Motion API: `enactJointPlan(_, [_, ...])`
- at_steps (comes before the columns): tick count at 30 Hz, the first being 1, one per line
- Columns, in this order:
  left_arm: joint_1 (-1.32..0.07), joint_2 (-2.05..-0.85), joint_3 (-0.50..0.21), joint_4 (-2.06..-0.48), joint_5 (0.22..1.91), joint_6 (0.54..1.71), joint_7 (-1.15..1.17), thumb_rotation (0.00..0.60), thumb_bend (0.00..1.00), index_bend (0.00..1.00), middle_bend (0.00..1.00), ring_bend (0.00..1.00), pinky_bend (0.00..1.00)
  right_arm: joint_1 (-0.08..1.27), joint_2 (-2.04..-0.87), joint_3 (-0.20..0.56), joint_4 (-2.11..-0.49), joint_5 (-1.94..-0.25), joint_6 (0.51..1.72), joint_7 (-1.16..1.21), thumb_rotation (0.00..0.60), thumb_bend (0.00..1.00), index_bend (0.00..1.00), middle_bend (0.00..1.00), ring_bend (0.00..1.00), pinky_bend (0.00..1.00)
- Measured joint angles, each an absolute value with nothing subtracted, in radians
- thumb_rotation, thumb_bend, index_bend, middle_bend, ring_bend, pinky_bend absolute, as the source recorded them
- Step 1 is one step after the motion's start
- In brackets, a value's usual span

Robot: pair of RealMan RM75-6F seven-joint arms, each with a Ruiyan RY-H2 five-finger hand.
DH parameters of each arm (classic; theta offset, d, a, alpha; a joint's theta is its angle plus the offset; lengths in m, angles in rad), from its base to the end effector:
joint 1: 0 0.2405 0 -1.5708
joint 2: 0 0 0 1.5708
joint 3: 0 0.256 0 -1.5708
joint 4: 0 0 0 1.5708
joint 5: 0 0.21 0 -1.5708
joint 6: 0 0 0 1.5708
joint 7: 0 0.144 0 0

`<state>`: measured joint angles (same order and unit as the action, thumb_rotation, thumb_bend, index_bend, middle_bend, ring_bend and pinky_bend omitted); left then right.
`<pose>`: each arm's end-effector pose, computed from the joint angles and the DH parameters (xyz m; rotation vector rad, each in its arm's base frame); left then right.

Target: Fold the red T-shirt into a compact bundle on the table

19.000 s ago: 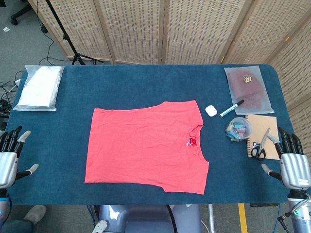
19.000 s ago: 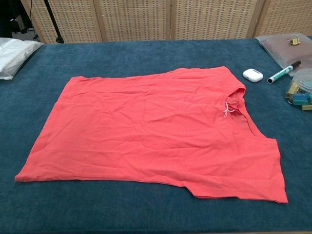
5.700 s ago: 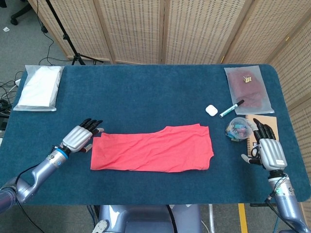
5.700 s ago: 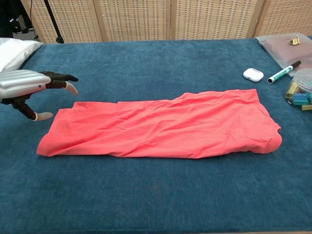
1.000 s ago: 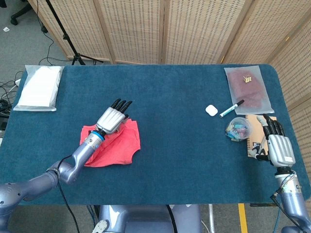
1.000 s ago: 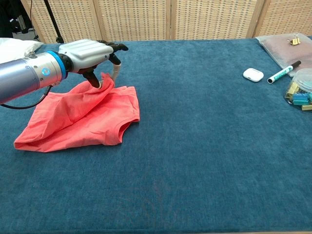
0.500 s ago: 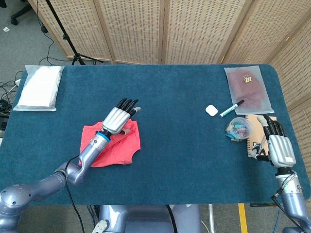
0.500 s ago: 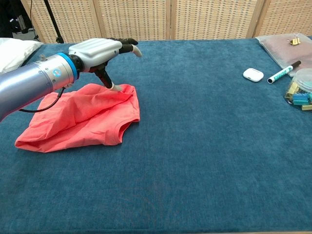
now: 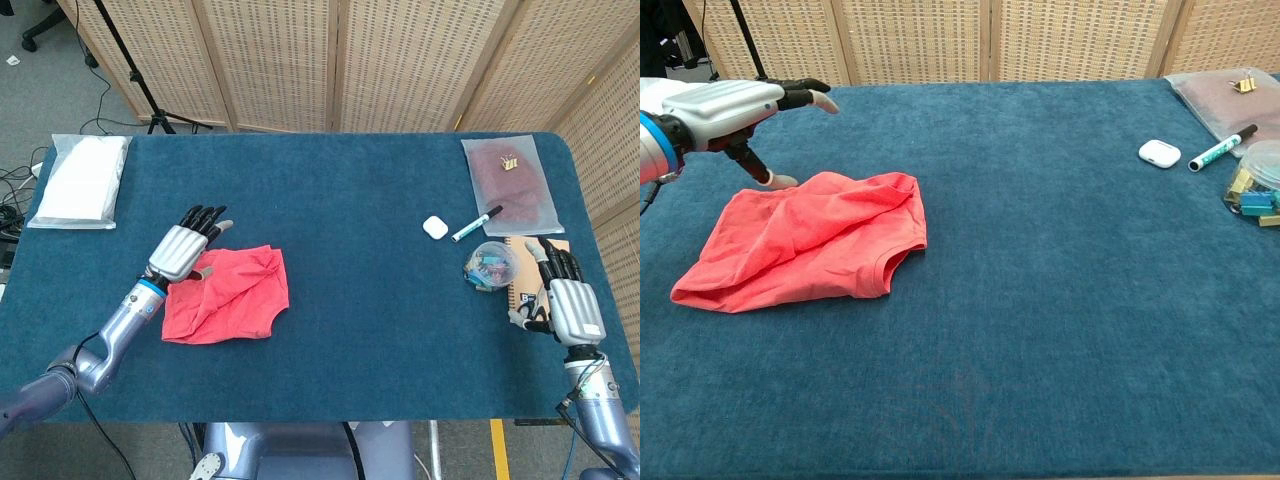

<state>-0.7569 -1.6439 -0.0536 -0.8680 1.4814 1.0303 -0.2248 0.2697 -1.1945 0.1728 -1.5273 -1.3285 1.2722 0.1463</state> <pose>-0.2220 0.3941 0.0056 -1.8818 -0.7706 -0.9850 -0.3017 -0.2647 0.1424 1.3212 -1.0631 1.0353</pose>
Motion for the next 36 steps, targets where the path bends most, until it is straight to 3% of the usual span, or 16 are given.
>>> enactJointPlan(13, [-0.714,-1.745,0.001,-0.612,1.542,1.070,-0.423,0.600,0.28,0.20,0.00,0.00,0.00,0.273,-1.205,0.169,-1.525,-1.325,1.265,0.128,0.600,0.00,0.00,0.00,0.00,0.00])
enactJointPlan(21, [-0.699,-1.814,0.015,-0.532,1.559,1.089,-0.513,0.600,0.39,0.32,0.00,0.00,0.00,0.275,-1.205,0.168,-1.523,-1.323,1.258,0.134,0.600,0.00,0.00,0.00,0.00,0.00])
enactJointPlan(36, [-0.709,-1.952,-0.002,-0.387,1.556,1.100,-0.535,0.600,0.44,0.39,0.00,0.00,0.00,0.274,-1.198,0.169,-1.528,-1.325,1.256,0.147,0.600,0.00,0.00,0.00,0.00,0.00])
